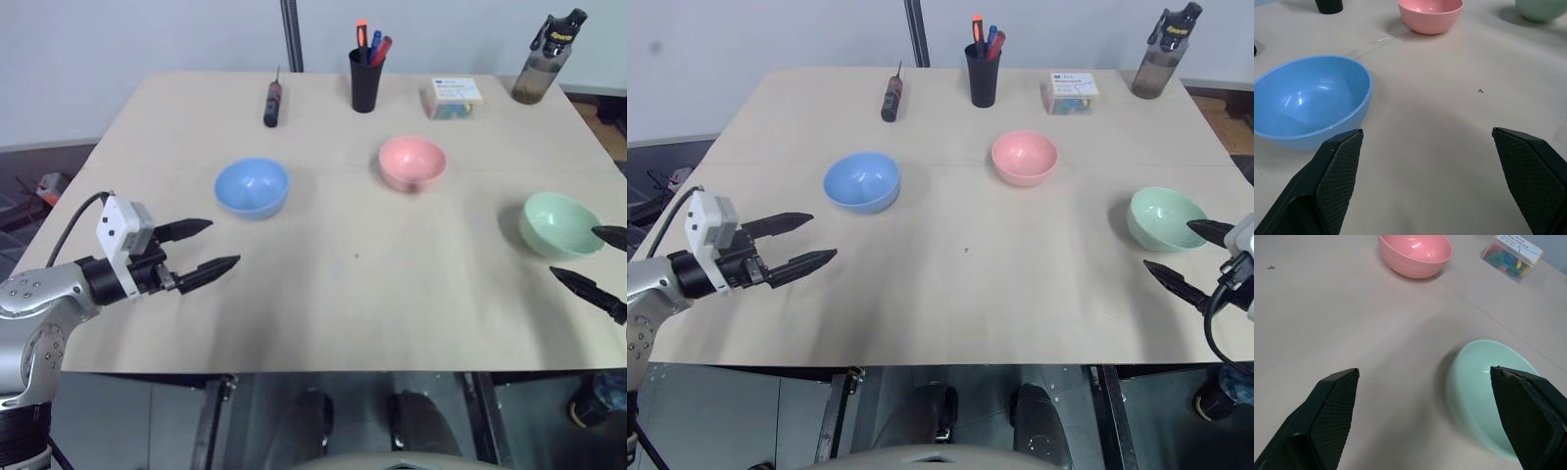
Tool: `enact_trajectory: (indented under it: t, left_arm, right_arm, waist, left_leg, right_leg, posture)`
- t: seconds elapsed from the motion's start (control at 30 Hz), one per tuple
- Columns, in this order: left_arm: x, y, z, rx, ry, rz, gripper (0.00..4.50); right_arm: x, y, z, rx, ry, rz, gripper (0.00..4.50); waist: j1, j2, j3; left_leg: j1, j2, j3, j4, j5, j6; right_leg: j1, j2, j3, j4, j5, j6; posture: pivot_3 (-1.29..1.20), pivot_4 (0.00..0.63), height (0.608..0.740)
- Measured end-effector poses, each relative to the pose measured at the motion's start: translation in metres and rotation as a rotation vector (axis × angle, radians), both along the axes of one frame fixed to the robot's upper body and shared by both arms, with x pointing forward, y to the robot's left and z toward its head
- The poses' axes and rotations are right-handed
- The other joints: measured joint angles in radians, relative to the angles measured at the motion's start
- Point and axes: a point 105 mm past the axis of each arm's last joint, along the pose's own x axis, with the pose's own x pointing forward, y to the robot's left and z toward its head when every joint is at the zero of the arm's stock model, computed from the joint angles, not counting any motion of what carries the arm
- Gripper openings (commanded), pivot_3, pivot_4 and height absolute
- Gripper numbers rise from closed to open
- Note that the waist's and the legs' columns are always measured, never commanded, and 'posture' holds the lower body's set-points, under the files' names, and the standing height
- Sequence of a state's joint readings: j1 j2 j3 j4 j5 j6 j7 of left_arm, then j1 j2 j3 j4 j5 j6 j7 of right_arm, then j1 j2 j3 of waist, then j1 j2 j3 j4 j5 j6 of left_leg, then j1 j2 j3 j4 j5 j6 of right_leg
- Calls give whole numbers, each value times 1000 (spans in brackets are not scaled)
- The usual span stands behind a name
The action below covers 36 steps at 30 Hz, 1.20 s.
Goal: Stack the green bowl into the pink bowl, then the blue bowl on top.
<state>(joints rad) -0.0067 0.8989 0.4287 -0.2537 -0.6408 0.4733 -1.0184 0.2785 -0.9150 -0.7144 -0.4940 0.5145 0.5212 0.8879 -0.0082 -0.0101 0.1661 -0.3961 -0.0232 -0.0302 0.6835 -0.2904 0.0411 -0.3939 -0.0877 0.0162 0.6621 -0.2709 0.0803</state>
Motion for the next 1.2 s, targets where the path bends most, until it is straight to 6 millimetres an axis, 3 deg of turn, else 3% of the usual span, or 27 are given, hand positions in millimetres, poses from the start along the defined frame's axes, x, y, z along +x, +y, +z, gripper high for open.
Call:
enact_trajectory:
  t: [0.2,0.4,0.63,0.7,0.77,0.8,0.97,1.07,1.2]
  left_arm:
    - [8,-11,16,-47,-58,-27,4482]
    - [12,-24,10,-80,-43,-40,4482]
    - [18,-80,12,-109,-92,-180,4482]
    - [16,-84,11,-100,-94,-190,4482]
    - [19,-89,12,-104,-112,-174,4482]
    - [17,-95,12,-101,-118,-193,4482]
    - [7,-95,15,-119,-104,-202,4482]
    - [1,-93,20,-124,-101,-209,4482]
    - [-4,-88,22,-128,-101,-168,4500]
  right_arm:
    - [9,13,4,4,-24,31,4500]
    - [22,29,2,-2,-38,77,4500]
    - [87,90,-14,-18,-103,208,4500]
    - [91,95,-19,-32,-93,220,4500]
    - [138,126,-15,-56,-156,257,4500]
    - [147,140,-13,-79,-179,289,4500]
    - [188,177,-20,-198,-218,372,4500]
    - [199,192,-26,-255,-221,418,4500]
    - [208,194,-38,-300,-189,434,3279]
  waist:
    - [0,0,0]
    - [-3,0,0]
    - [-8,0,0]
    - [-3,0,1]
    - [-24,0,2]
    - [-28,0,1]
    - [-33,0,2]
    - [-33,0,2]
    - [-32,0,2]
  left_leg:
    - [0,0,0,0,0,0]
    - [-1,0,0,0,2,-4]
    - [-2,-1,1,1,3,-5]
    - [-3,-1,0,0,3,-5]
    - [-3,-2,4,1,3,-5]
    - [-2,-2,3,1,3,-5]
    - [-4,-1,2,-1,3,-5]
    - [-4,-1,1,-1,3,-5]
    - [-4,-2,0,-1,3,-5]
  right_leg:
    - [0,0,0,0,0,0]
    - [-1,0,0,0,0,0]
    - [-3,1,1,1,0,0]
    - [-4,1,0,1,0,0]
    - [-4,1,3,0,0,0]
    - [-4,1,2,1,0,0]
    - [-6,1,1,0,0,0]
    - [-6,1,0,0,0,0]
    - [-6,1,0,-1,0,0]
  posture:
    - [0,150,740]
    - [0,150,740]
    - [0,150,740]
    - [0,150,740]
    - [0,150,740]
    - [0,150,740]
    - [0,150,740]
    - [0,150,740]
    - [0,150,740]
